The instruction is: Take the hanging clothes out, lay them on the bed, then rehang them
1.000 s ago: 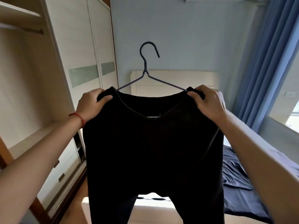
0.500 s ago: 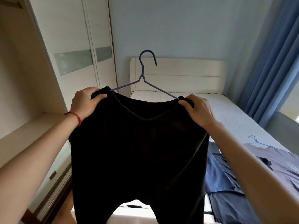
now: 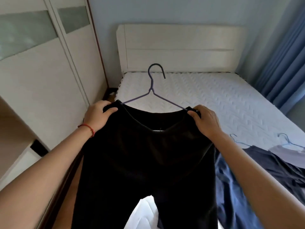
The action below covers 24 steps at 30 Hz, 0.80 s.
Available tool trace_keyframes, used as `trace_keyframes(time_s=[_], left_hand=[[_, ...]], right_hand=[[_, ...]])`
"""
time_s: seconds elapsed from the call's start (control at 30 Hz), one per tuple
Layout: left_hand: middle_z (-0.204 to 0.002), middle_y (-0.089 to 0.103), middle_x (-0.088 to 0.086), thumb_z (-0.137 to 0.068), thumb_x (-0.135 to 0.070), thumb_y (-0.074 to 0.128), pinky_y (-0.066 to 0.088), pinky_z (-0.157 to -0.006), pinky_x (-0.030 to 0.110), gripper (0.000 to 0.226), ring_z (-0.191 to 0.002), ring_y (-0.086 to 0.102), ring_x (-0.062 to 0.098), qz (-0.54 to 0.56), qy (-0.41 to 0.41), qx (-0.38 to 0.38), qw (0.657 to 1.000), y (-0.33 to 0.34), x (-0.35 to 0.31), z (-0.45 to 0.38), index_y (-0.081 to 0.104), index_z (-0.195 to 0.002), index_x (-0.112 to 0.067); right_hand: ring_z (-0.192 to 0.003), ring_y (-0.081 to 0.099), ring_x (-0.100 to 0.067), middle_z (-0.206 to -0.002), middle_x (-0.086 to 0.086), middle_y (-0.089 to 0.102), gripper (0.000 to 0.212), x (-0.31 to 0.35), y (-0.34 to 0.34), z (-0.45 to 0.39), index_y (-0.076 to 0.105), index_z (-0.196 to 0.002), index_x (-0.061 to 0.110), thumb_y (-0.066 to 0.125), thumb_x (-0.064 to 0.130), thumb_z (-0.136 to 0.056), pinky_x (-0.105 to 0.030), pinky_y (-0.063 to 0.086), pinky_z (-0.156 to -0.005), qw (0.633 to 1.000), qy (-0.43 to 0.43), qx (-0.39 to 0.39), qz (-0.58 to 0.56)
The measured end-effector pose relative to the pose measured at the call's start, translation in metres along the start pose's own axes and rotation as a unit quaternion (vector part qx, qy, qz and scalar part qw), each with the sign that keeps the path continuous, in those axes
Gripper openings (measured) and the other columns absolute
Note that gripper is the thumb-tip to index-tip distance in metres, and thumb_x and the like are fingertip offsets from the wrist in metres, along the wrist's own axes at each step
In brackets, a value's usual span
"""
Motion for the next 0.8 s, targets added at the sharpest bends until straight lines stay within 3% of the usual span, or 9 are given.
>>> trace_keyframes(time_s=[0.33, 0.5, 0.63, 0.8], left_hand=[[-0.108, 0.063, 0.017, -0.088, -0.024, 0.057, 0.044, -0.089, 0.039, 0.029, -0.101, 0.059, 0.035, -0.044, -0.083, 0.147, 0.985, 0.211, 0.170, -0.053, 0.063, -0.109, -0.005], [-0.125, 0.051, 0.019, -0.090, -0.023, 0.054, 0.039, -0.098, 0.046, 0.039, -0.118, 0.047, 0.035, -0.130, -0.110, 0.148, 0.974, 0.282, 0.229, -0.022, 0.052, -0.126, -0.008], [-0.131, 0.048, 0.019, -0.087, -0.019, 0.058, 0.038, -0.100, 0.048, 0.043, -0.123, 0.044, 0.036, -0.111, -0.131, 0.192, 0.966, 0.330, 0.253, 0.042, 0.050, -0.128, -0.005], [-0.132, 0.052, 0.016, -0.085, -0.016, 0.061, 0.041, -0.098, 0.047, 0.041, -0.122, 0.047, 0.035, -0.077, -0.162, 0.261, 0.949, 0.380, 0.256, 0.142, 0.055, -0.123, -0.005]], right_hand=[[-0.116, 0.048, -0.030, -0.122, -0.013, 0.052, 0.031, -0.139, 0.229, -0.052, 0.051, -0.123, 0.011, 0.045, 0.022, -0.094, -0.037, 0.038, -0.095, 0.980, 0.115, 0.162, 0.030], [-0.130, 0.036, -0.031, -0.141, -0.011, 0.036, 0.047, -0.190, 0.313, -0.032, 0.035, -0.139, 0.018, 0.047, 0.021, -0.094, -0.043, 0.032, -0.103, 0.952, 0.193, 0.232, 0.045], [-0.127, 0.042, -0.028, -0.148, -0.008, 0.029, 0.055, -0.227, 0.341, 0.017, 0.029, -0.143, 0.020, 0.050, 0.023, -0.093, -0.041, 0.037, -0.104, 0.928, 0.268, 0.260, -0.008], [-0.123, 0.046, -0.025, -0.141, -0.009, 0.041, 0.050, -0.284, 0.330, 0.105, 0.036, -0.140, 0.017, 0.051, 0.017, -0.092, -0.032, 0.036, -0.100, 0.896, 0.371, 0.244, -0.016]])
Point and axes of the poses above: each hand's wrist, its own z-axis away from the middle knuckle, its own y-axis out of the palm, x = y × z, the point moved 8 cm from there along -z, towards the middle knuckle
